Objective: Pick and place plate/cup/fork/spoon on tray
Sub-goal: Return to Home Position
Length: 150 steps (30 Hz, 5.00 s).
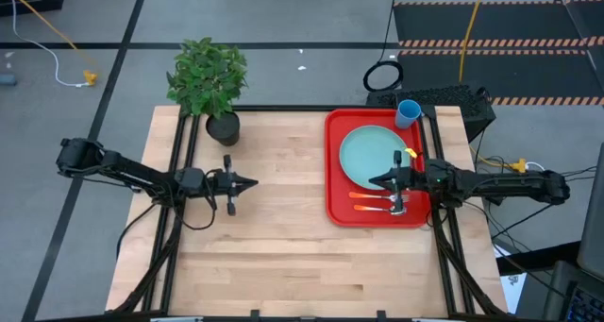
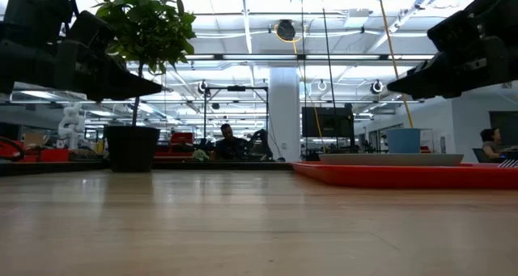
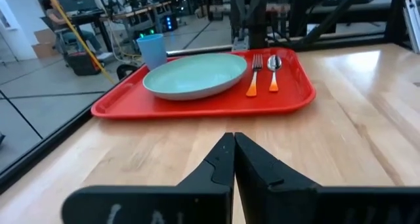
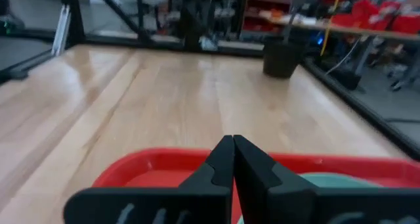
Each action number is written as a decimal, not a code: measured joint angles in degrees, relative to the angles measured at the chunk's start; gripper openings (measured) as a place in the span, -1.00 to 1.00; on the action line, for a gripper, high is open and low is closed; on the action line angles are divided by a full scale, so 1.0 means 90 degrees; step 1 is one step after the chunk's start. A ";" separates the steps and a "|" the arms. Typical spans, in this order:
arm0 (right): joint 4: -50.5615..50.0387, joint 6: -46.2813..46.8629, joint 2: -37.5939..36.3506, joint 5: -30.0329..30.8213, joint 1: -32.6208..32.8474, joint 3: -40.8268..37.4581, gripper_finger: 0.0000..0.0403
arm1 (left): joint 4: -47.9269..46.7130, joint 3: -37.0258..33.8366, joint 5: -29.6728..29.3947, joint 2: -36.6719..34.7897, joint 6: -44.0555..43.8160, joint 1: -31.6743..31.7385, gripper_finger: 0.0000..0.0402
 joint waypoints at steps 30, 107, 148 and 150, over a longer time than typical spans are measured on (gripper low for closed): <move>-0.1427 -0.0240 -0.2291 0.0143 0.0668 0.0002 -1.00 | -0.0483 0.0005 -0.0228 -0.0853 0.0148 0.0067 -0.96; -0.0709 -0.0280 -0.2289 0.0139 0.0666 0.0002 -1.00 | -0.5259 0.0002 0.0750 -0.6193 0.0590 0.0063 -0.77; -0.0709 -0.0282 -0.2287 0.0141 0.0668 0.0002 -1.00 | -0.5244 0.0005 0.0772 -0.6193 0.0593 0.0063 -0.77; -0.0709 -0.0280 -0.2287 0.0139 0.0667 0.0002 -1.00 | -0.5242 0.0005 0.0770 -0.6193 0.0593 0.0066 -0.77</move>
